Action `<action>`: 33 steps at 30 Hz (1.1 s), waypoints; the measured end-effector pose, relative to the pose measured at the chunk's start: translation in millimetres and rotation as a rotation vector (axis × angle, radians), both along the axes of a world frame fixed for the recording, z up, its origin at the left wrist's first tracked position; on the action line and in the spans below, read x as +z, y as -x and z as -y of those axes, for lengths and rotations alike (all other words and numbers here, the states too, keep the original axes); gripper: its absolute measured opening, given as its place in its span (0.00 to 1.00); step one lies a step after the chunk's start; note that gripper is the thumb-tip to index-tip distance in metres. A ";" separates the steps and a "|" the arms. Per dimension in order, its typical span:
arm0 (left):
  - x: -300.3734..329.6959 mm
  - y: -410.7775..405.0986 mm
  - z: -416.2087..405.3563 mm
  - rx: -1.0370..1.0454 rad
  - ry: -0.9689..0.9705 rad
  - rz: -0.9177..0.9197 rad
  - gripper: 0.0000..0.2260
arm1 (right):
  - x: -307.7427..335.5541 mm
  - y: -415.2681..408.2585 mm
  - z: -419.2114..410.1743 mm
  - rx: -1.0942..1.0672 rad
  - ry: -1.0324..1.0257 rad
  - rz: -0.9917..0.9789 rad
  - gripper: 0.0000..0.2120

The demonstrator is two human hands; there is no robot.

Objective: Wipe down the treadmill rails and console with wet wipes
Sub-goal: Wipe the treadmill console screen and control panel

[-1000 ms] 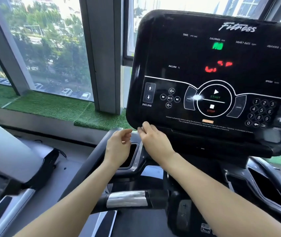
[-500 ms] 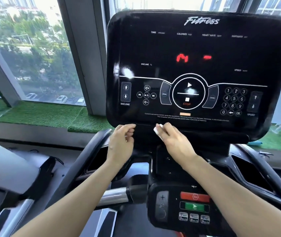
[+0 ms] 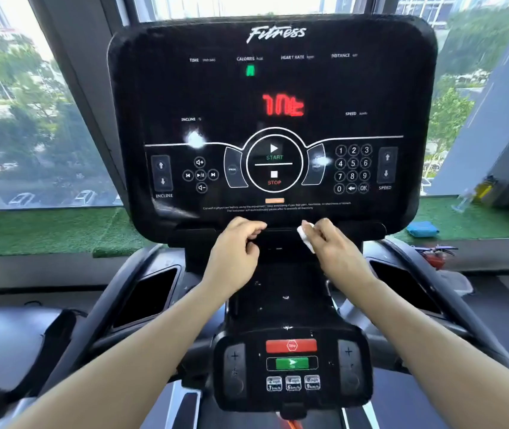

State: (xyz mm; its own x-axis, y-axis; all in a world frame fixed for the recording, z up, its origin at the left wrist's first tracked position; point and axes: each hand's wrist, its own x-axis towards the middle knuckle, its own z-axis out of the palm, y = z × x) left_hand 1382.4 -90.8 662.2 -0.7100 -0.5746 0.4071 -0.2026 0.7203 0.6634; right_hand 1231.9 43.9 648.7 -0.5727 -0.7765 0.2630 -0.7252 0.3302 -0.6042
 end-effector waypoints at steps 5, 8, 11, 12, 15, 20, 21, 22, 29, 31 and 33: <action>-3.5 21.6 -14.9 -0.039 0.024 0.037 0.21 | -5.3 24.6 -27.0 -0.082 0.027 0.052 0.17; -4.5 32.8 -24.4 -0.063 0.040 0.060 0.21 | -5.4 35.3 -36.3 -0.035 0.037 0.051 0.19; -3.1 43.8 -32.4 -0.082 0.060 0.077 0.20 | -7.1 45.1 -42.0 -0.043 0.099 0.098 0.20; -2.6 47.2 -34.2 -0.086 0.064 0.082 0.20 | -8.9 47.9 -42.6 -0.072 0.142 0.131 0.21; -1.2 56.0 -38.8 -0.093 0.076 0.100 0.20 | -14.2 52.9 -44.7 -0.173 0.228 0.200 0.20; -0.3 69.6 -48.4 -0.104 0.077 0.114 0.20 | -24.9 49.5 -45.2 -0.321 0.352 0.158 0.23; -0.1 72.4 -50.6 -0.106 0.079 0.119 0.20 | -25.3 47.7 -44.5 -0.357 0.387 0.099 0.19; 0.0 75.4 -52.8 -0.108 0.079 0.123 0.20 | -25.8 45.3 -43.0 -0.394 0.417 0.077 0.16; 2.4 88.6 -63.5 -0.113 0.072 0.149 0.20 | -32.4 46.3 -42.0 -0.542 0.477 0.047 0.12; 0.7 87.9 -61.7 -0.096 0.078 0.148 0.20 | -32.2 51.4 -45.7 -0.565 0.464 0.093 0.10; -1.4 86.9 -59.1 -0.075 0.077 0.148 0.20 | -31.7 54.3 -52.7 -0.627 0.447 0.119 0.11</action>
State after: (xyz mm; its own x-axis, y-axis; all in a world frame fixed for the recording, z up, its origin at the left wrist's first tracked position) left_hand 1295.5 -31.7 660.8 -0.8049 -0.4892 0.3358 -0.2381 0.7847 0.5723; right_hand 1177.6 96.6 617.0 -0.9135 -0.1330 0.3844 -0.4057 0.3640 -0.8384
